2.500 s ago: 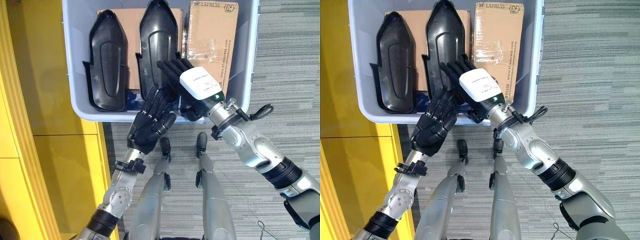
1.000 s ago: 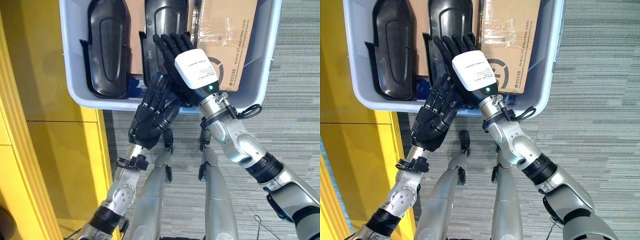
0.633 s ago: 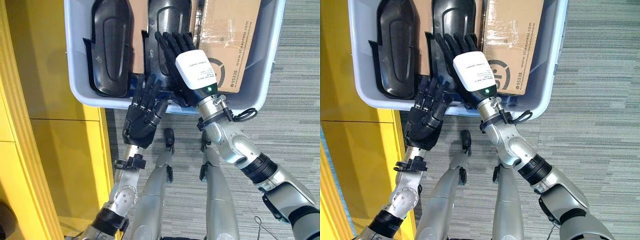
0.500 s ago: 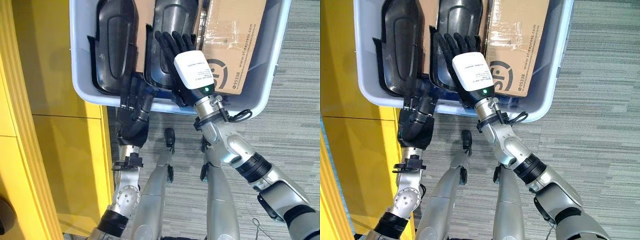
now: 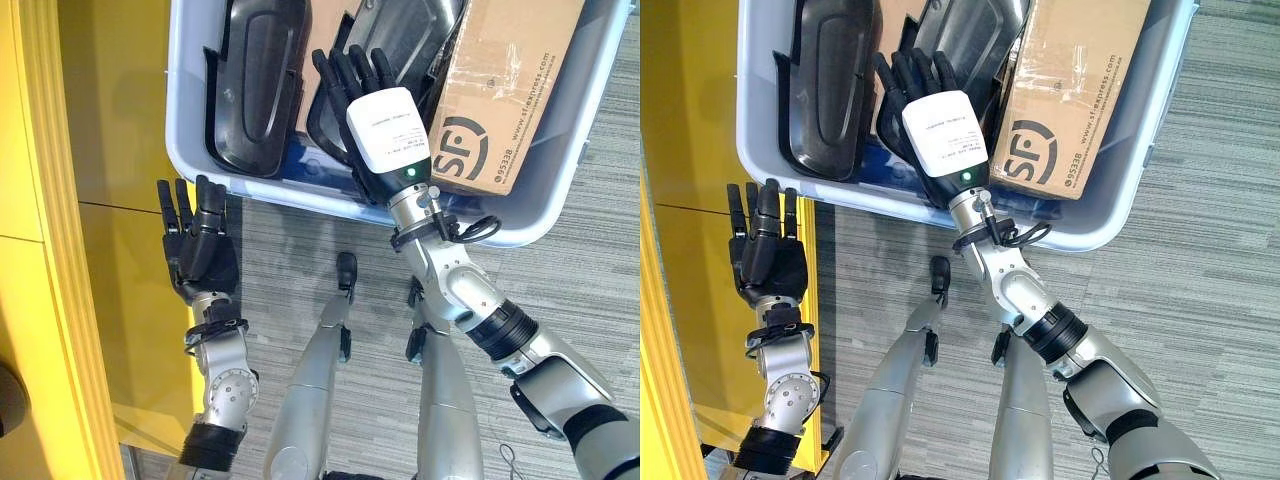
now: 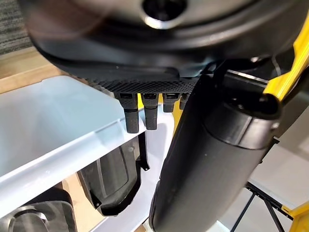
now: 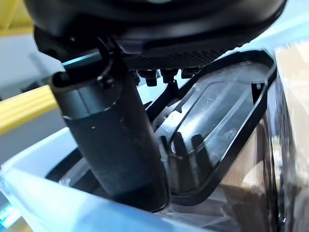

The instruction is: Move parts from the plastic box to the shelf.

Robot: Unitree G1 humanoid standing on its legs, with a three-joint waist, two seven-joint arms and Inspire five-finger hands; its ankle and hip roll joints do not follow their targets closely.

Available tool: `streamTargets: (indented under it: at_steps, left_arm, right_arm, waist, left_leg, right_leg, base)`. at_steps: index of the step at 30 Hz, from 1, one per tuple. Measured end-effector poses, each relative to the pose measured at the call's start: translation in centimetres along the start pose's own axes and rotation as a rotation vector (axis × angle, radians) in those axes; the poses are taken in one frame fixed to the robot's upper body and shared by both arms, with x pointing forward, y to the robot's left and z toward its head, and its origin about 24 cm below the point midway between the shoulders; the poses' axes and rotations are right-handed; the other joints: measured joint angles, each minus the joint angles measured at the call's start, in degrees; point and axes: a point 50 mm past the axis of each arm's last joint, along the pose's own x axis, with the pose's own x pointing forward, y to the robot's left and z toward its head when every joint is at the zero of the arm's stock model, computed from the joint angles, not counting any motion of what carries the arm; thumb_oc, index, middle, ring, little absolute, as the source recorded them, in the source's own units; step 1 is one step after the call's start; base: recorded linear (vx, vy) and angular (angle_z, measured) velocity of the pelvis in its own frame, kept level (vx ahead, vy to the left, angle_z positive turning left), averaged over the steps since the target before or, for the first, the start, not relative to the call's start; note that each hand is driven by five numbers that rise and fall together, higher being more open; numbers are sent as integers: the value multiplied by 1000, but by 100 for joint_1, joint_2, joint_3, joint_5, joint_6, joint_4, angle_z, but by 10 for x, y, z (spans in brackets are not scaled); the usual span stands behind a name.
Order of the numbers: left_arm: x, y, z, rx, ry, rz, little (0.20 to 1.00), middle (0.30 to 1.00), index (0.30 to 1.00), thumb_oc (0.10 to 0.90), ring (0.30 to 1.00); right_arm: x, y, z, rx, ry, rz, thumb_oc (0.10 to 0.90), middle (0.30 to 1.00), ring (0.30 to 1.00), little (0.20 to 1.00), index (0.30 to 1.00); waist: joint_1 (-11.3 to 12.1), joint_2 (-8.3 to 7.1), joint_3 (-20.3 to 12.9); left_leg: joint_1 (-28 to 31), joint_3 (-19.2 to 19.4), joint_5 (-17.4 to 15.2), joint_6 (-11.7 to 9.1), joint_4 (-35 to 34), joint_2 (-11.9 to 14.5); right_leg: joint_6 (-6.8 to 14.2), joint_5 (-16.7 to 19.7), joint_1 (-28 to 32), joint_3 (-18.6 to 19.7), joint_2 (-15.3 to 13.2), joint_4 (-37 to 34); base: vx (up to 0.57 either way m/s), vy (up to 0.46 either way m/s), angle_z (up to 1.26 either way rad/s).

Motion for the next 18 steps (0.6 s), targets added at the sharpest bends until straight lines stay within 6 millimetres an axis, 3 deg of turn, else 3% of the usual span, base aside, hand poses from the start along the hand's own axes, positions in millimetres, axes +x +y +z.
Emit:
streamTargets:
  at_steps: [6, 18]
  left_arm:
    - [-4, 4, -3, 12, 46, 8, 1000, 1000, 1000, 900, 1000]
    - [-6, 1, -10, 13, 95, -46, 1000, 1000, 1000, 900, 1000]
  right_arm:
    - [6, 0, 3, -88, 1, 3, 900, 1000, 1000, 1000, 1000]
    - [14, -1, -9, 102, 149, -42, 900, 1000, 1000, 1000, 1000]
  waist:
    - [6, 0, 0]
    - [-7, 12, -7]
  left_leg:
    - [-89, -18, -12, 1, 81, -5]
    - [-431, -1, -71, 2, 290, -29]
  right_leg:
    - [-26, -18, -59, -14, -13, 27]
    - [13, -44, -401, 12, -54, 190]
  base:
    - [2, -1, 1]
    - [-1, 5, 0]
